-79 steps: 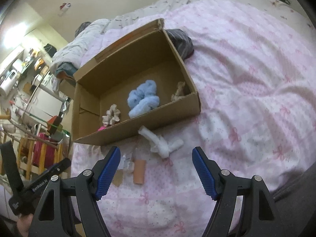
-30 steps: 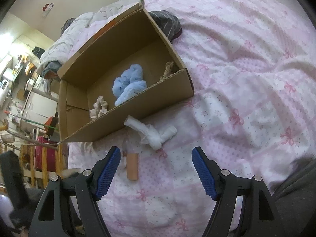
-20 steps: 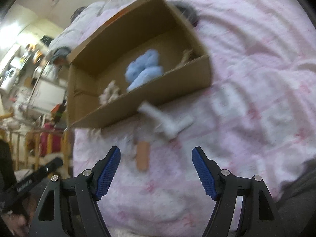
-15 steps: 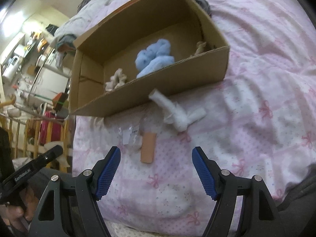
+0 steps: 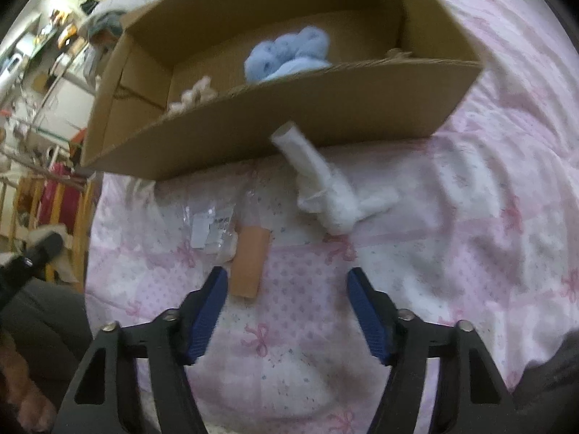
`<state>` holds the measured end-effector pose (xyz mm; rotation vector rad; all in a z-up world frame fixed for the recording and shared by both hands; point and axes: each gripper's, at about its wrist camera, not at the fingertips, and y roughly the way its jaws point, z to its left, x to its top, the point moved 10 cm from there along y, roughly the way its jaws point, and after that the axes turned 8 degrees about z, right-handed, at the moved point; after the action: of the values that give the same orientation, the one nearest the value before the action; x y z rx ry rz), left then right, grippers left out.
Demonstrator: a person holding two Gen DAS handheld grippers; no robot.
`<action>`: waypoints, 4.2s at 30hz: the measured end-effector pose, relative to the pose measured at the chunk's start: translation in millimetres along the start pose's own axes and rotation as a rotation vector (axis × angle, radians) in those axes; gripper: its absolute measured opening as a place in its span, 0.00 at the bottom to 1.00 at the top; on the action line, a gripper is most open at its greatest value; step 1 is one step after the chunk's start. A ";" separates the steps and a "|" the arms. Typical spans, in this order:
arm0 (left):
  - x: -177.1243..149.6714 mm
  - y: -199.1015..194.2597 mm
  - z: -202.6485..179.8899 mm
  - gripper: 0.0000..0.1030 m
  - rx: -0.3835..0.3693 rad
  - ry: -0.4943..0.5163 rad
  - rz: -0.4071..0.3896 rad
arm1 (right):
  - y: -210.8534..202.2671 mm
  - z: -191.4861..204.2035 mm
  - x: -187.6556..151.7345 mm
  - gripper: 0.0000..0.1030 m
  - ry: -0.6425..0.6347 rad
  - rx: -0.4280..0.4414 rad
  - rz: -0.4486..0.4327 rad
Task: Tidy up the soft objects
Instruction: 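Grasp the beige translucent piece with the left tool while the right tool grasps the tan cylinder, then carry both items into the box and open both tools to release them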
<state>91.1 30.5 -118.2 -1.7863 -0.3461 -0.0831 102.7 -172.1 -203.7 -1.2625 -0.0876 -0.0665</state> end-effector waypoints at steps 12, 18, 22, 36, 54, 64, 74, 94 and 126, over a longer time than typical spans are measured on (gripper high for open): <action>-1.8 6.7 0.8 0.07 -0.065 -0.043 0.043 | 34.0 34.2 8.9 0.14 -0.173 -0.068 0.014; -2.8 4.2 -4.8 0.07 -0.100 -0.035 0.042 | 17.8 40.2 -1.7 0.08 -0.146 0.016 0.020; -5.0 5.0 -5.3 0.07 -0.077 -0.017 0.039 | -1.8 42.4 -8.8 0.08 -0.140 0.049 0.004; 0.3 4.8 10.9 0.06 -0.020 -0.049 0.019 | -71.9 47.4 -17.5 0.08 -0.097 0.208 -0.165; 11.1 -21.9 -11.2 0.06 0.060 0.085 -0.089 | -122.8 25.1 6.2 0.08 0.009 0.273 -0.369; 69.8 -56.8 -53.0 0.06 0.046 0.154 -0.215 | -159.4 24.1 44.0 0.08 -0.016 0.302 -0.430; 119.5 -48.5 -89.0 0.07 0.075 0.244 -0.260 | -167.9 24.0 105.0 0.08 -0.096 0.211 -0.473; 132.3 44.7 -86.3 0.07 0.048 0.230 -0.149 | -80.7 -20.4 125.2 0.08 -0.026 0.041 -0.345; 127.3 48.7 -84.8 0.50 0.117 0.270 -0.144 | -67.8 -12.7 124.0 0.09 -0.053 0.014 -0.306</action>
<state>236.7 -36.9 -112.5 -1.6086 -0.2779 -0.3947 219.8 -204.9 -130.5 -1.2290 -0.3267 -0.2959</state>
